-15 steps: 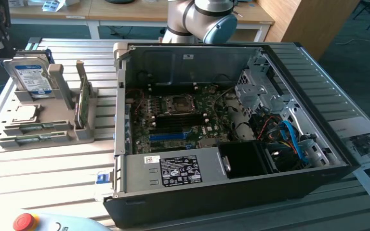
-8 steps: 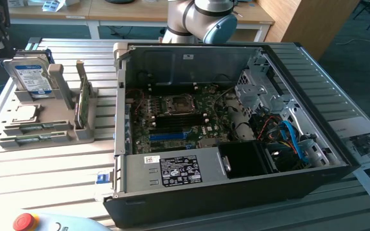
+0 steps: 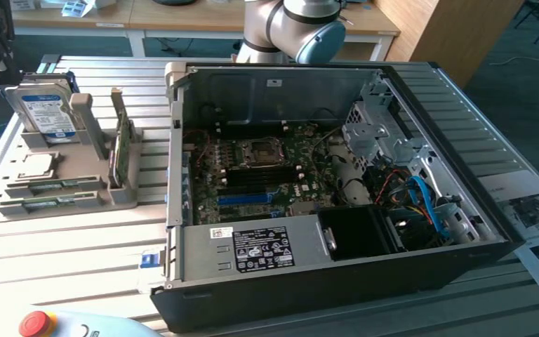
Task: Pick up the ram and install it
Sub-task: 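Pick up the ram and move it above insertion slot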
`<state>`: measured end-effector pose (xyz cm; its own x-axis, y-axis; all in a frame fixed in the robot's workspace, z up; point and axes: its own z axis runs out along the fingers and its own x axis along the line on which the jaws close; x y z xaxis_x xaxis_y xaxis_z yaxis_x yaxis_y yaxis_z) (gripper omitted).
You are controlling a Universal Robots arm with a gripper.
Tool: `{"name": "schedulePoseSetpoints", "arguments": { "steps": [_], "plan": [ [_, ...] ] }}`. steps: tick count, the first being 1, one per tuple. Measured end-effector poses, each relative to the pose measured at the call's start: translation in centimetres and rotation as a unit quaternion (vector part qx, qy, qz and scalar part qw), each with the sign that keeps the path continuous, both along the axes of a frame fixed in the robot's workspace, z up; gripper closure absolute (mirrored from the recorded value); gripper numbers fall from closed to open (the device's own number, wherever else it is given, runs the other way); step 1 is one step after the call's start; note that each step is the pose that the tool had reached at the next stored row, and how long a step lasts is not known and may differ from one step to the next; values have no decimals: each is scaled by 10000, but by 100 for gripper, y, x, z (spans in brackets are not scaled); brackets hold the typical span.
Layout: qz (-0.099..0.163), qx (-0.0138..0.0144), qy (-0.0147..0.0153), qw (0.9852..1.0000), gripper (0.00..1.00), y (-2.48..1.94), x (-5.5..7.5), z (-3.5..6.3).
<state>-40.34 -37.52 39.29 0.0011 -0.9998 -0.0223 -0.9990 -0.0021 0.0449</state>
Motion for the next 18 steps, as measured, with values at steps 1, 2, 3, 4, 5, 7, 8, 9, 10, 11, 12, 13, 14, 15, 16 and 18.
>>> {"name": "schedulePoseSetpoints", "arguments": {
  "steps": [1,2,3,4,5,7,8,9,10,11,12,13,14,15,16,18],
  "plan": [
    [0,0,0,10000,90,0,0,0],
    [0,0,0,10000,90,0,0,0],
    [0,0,0,10000,90,0,0,0],
    [0,0,0,10000,90,0,0,0],
    [0,0,0,10000,90,0,0,0],
    [0,0,0,10000,90,0,0,0],
    [0,0,0,10000,90,0,0,0],
    [0,0,0,10000,90,0,0,0],
    [0,0,0,10000,89,0,0,0],
    [0,0,0,10000,89,0,0,0],
    [0,0,0,10000,84,0,0,0],
    [0,0,0,10000,84,0,0,0],
    [0,0,0,10000,76,0,0,0],
    [0,0,0,10000,76,0,0,0],
    [0,0,0,10000,76,0,0,0],
    [0,0,0,10000,76,0,0,0]
  ]
}}
